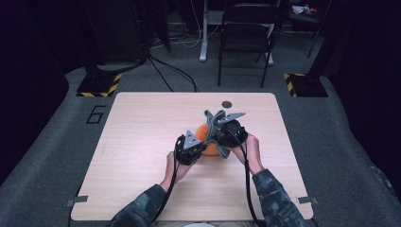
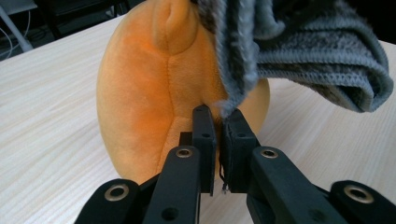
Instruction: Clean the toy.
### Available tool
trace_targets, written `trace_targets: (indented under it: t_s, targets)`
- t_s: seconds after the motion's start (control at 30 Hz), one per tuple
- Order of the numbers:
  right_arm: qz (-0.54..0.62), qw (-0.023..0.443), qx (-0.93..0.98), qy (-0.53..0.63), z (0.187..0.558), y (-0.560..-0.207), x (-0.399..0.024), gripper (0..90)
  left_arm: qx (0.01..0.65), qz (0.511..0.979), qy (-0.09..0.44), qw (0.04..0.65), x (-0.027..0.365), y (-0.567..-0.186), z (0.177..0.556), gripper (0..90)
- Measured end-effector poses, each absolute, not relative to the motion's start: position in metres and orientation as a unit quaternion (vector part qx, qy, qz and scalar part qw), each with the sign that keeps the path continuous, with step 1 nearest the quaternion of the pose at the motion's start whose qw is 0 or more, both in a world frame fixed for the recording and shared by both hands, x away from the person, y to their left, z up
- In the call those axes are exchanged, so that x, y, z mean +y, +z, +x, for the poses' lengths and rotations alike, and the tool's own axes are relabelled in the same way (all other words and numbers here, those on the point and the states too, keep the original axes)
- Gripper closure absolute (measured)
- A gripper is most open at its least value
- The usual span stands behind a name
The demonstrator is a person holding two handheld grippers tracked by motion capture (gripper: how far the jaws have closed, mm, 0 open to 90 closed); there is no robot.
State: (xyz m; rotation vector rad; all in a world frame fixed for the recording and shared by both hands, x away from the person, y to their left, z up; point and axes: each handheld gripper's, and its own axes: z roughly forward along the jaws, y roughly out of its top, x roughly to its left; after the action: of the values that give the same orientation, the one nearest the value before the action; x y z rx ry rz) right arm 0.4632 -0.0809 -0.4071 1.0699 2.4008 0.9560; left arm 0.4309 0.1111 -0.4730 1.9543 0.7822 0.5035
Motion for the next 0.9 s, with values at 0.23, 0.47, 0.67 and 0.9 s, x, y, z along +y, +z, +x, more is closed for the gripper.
trace_targets:
  t_s: [0.23, 0.47, 0.67, 0.9]
  targets:
    - [0.402, 0.156, 0.851, 0.301, 0.476, -0.424, -0.096, 68.8, 0.327, 0.796, 0.202, 0.468, 0.116, -0.475, 0.436, 85.1]
    - [0.431, 0.118, 0.848, 0.284, 0.488, -0.441, -0.112, 68.8, 0.328, 0.796, 0.197, 0.469, 0.116, -0.477, 0.436, 85.1]
    - [0.457, 0.108, 0.845, 0.255, 0.495, -0.456, -0.123, 68.8, 0.326, 0.796, 0.197, 0.47, 0.116, -0.477, 0.436, 85.0]
    - [0.474, 0.11, 0.846, 0.217, 0.5, -0.473, -0.128, 68.8, 0.322, 0.796, 0.194, 0.474, 0.116, -0.478, 0.437, 84.9]
